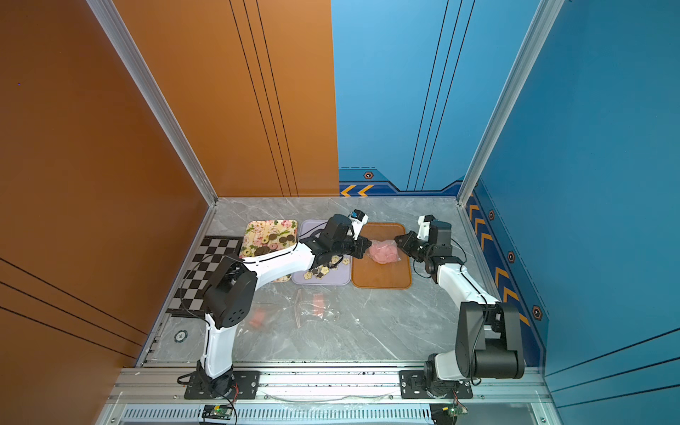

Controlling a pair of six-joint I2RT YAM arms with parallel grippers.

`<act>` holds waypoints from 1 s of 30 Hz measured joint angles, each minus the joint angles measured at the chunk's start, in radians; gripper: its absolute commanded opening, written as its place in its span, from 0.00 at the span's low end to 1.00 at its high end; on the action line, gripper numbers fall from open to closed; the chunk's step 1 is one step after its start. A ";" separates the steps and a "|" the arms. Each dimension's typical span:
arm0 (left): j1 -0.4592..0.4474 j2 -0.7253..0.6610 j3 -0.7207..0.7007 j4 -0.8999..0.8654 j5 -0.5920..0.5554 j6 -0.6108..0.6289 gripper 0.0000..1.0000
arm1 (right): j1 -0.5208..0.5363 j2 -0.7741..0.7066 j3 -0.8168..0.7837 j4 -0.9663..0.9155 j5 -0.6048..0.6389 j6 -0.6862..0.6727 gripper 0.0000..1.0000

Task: Pour cookies out of the ziploc bag
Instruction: 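Pour the cookies out of the ziploc bag onto the tray.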

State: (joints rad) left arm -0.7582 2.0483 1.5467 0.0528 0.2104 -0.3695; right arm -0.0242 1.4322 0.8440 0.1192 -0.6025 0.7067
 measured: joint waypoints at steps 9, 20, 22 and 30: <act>-0.002 -0.003 -0.013 0.032 -0.026 0.006 0.00 | 0.028 -0.052 0.031 -0.014 0.003 -0.003 0.00; -0.026 -0.005 -0.008 0.021 -0.036 0.007 0.00 | 0.070 0.086 0.039 -0.023 0.057 -0.015 0.00; -0.027 -0.005 -0.004 0.015 -0.055 0.008 0.00 | 0.114 0.069 0.061 -0.043 0.076 -0.030 0.00; -0.069 -0.042 -0.029 0.095 -0.054 0.034 0.00 | 0.117 0.061 0.123 -0.077 0.106 -0.057 0.00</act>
State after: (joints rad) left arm -0.8272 2.0060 1.5177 0.1478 0.1566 -0.3359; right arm 0.0925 1.4937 0.9672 0.0425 -0.4969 0.6495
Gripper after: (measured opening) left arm 0.043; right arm 0.047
